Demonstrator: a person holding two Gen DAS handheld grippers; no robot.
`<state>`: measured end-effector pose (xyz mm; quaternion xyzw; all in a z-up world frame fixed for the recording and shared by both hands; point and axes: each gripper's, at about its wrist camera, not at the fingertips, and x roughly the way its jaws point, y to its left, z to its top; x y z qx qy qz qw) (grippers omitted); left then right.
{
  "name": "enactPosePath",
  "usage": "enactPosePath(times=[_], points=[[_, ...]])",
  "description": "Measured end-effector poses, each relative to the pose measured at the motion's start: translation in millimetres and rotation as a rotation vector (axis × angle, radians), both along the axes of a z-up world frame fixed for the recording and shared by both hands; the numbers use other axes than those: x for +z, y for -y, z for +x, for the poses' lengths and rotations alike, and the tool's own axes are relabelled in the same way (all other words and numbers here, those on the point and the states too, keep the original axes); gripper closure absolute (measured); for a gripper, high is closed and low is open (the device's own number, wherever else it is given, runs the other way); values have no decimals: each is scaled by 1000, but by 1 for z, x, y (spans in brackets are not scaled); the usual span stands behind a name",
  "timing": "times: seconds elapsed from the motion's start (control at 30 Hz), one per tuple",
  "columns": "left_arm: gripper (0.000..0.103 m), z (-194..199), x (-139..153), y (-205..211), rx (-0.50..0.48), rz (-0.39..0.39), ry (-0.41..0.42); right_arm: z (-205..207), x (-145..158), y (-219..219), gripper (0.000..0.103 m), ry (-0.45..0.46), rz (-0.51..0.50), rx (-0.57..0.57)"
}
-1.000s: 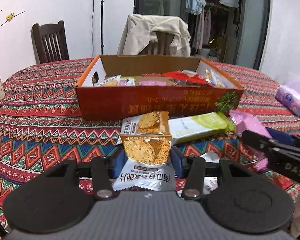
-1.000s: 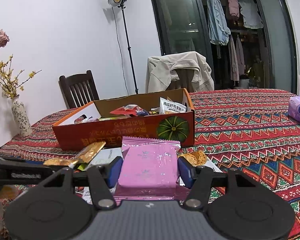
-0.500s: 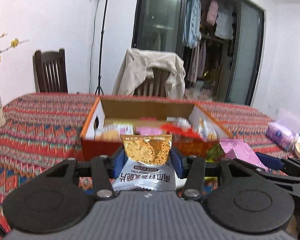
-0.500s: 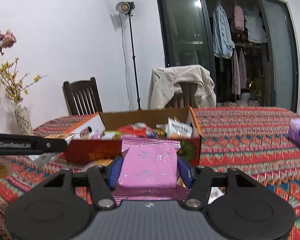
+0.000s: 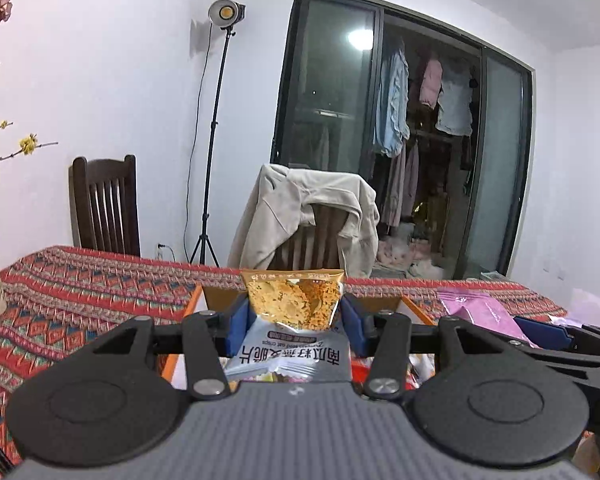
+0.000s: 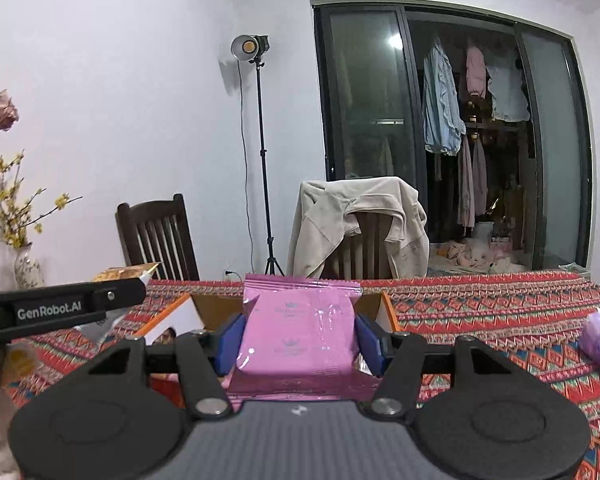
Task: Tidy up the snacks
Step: 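Carry both packets over the box and open both tools to drop them in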
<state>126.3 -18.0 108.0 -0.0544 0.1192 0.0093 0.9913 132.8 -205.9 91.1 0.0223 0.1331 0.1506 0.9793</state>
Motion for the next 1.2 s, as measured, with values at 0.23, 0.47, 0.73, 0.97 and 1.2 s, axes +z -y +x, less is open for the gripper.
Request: enactPosePath(times=[0.23,0.47,0.73,0.97,1.2], points=[[53,39,4,-8,16,23,24,38,2,-12,44,4,-10,-16],[53,77,-19,-22,11,1,18,75,-18,-17,44,-15,-1,-35],[53,103,-51,-41,-1,-21,-59,99,-49,-15,44,-55,17,-26],[53,109,-67,-40,-2,6,-92,106,-60,-18,44,-73,-5,-33],[41,105,-71,-42,-16,-7,-89,106,-63,-14,34,-84,7,-38]])
